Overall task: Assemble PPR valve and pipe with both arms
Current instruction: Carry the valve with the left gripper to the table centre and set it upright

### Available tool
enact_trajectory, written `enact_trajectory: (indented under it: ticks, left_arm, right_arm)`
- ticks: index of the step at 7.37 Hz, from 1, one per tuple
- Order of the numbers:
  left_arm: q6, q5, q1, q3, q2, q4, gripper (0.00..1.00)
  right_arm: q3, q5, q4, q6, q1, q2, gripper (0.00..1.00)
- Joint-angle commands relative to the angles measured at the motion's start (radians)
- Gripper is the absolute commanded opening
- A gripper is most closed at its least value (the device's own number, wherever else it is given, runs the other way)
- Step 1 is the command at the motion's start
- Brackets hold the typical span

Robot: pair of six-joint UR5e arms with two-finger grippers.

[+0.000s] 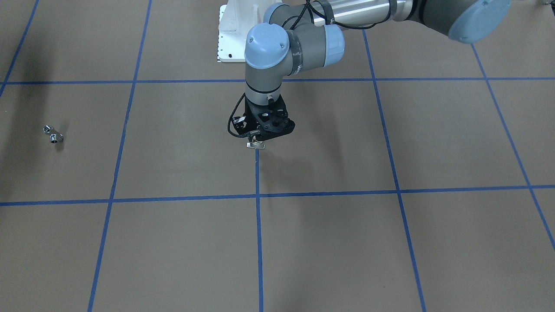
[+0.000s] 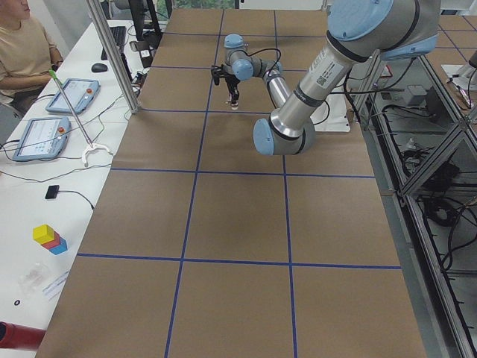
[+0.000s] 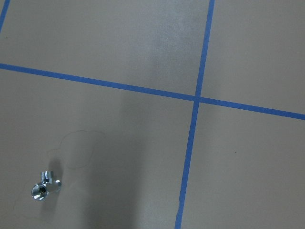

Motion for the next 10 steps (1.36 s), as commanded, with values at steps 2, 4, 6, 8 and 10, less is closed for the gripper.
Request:
enact_trajectory:
  ticks: [2,4,6,8,10]
  left_arm:
    - [0.044,0.008,0.001,0.084,-0.017,-0.073,0.0]
    - [0.055,0.008,0.001,0.084,-0.017,-0.073,0.13]
    - [0.111,0.008,0.001,0.082,-0.012,-0.073,0.46]
    - [0.13,0.027,0.001,0.076,-0.007,-0.071,1.0]
    - [0.177,0.024,-0.002,0.027,-0.007,-0.057,1.0]
  right_arm:
    - [0.0,0.007,-0.002,0.002,0.0,0.0,1.0]
    - [0.0,0.007,-0.003,0.002,0.0,0.0,1.0]
    - [0.0,0.007,-0.003,0.002,0.0,0.0,1.0]
    - [0.0,0.007,-0.003,0.002,0.0,0.0,1.0]
    - [0.0,0.007,-0.003,0.002,0.0,0.0,1.0]
